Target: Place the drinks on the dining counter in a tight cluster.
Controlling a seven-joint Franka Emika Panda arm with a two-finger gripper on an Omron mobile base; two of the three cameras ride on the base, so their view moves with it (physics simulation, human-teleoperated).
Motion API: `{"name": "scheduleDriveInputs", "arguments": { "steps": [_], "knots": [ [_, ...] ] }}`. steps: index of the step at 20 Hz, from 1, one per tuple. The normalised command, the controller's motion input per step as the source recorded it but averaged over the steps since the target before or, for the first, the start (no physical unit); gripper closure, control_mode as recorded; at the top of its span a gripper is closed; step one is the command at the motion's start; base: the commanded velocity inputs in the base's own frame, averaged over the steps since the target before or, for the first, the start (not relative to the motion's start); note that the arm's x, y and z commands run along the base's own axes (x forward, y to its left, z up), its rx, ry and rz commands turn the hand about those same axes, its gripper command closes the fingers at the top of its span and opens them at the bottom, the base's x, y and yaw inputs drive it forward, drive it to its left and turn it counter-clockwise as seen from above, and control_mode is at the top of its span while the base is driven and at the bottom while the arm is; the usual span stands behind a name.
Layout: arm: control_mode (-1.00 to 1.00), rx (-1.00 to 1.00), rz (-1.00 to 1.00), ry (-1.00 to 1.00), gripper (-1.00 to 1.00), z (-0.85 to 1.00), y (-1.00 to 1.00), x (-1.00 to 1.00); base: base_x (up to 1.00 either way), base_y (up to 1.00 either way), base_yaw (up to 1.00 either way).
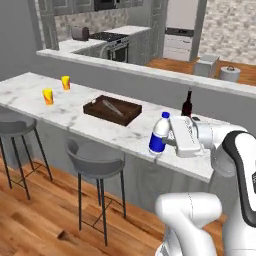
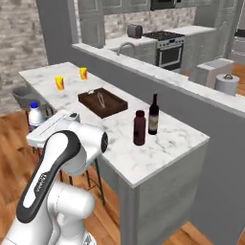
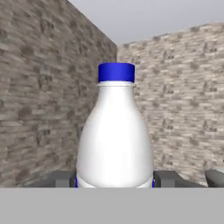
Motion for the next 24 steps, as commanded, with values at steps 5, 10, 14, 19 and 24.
{"name": "scheduleDriveInputs", "arguments": {
  "steps": [5, 10, 14, 19, 24],
  "knots": [
    [1.00, 0.00, 0.00, 0.00, 1.00, 0.00, 0.00, 0.00, -0.63, 0.26, -0.73],
    [1.00, 0.00, 0.00, 0.00, 1.00, 0.00, 0.00, 0.00, -0.37, 0.44, -0.77],
    [1.00, 0.00, 0.00, 0.00, 1.00, 0.00, 0.00, 0.00, 0.00, 0.39, -0.79],
    [1.00, 0.00, 0.00, 0.00, 1.00, 0.00, 0.00, 0.00, 0.14, 0.79, -0.66],
    [1.00, 0.00, 0.00, 0.00, 1.00, 0.00, 0.00, 0.00, 0.13, 0.29, -0.05]
  ]
}}
